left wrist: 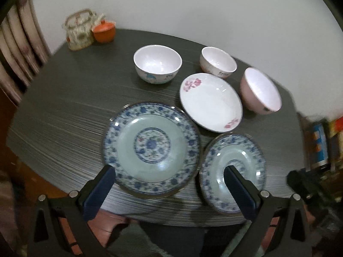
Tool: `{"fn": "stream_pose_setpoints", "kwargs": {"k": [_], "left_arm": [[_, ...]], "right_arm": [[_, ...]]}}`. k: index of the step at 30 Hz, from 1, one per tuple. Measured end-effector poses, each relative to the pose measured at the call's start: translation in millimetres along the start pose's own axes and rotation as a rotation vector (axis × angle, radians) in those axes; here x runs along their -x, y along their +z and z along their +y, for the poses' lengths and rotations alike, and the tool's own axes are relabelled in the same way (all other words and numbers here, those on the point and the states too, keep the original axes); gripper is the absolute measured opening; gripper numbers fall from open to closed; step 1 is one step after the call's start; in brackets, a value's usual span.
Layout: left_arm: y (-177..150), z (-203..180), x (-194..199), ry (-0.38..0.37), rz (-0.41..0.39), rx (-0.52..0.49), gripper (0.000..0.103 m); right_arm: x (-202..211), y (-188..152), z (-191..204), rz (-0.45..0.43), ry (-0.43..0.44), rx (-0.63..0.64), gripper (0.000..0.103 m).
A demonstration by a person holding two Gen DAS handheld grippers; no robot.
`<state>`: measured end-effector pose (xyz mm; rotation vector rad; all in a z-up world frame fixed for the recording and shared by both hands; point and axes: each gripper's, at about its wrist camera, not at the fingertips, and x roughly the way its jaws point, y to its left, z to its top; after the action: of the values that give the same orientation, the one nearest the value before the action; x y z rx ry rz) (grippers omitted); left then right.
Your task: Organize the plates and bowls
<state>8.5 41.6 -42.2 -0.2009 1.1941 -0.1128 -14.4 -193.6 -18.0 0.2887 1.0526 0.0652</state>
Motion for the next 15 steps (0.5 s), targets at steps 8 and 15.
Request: {"fn": "stream_pose_setpoints", "kwargs": {"k": [8, 15], "left_arm": [[14, 64, -8, -0.111, 0.026, 0.212, 0.102], [19, 114, -25, -0.168, 0.042, 0.352, 0.083]], "right_arm": [[-17, 2, -3, 0.048, 0.14, -0.016, 0.102], [-44, 8, 5, 0.11, 0.266, -0.004, 0.09]]}}
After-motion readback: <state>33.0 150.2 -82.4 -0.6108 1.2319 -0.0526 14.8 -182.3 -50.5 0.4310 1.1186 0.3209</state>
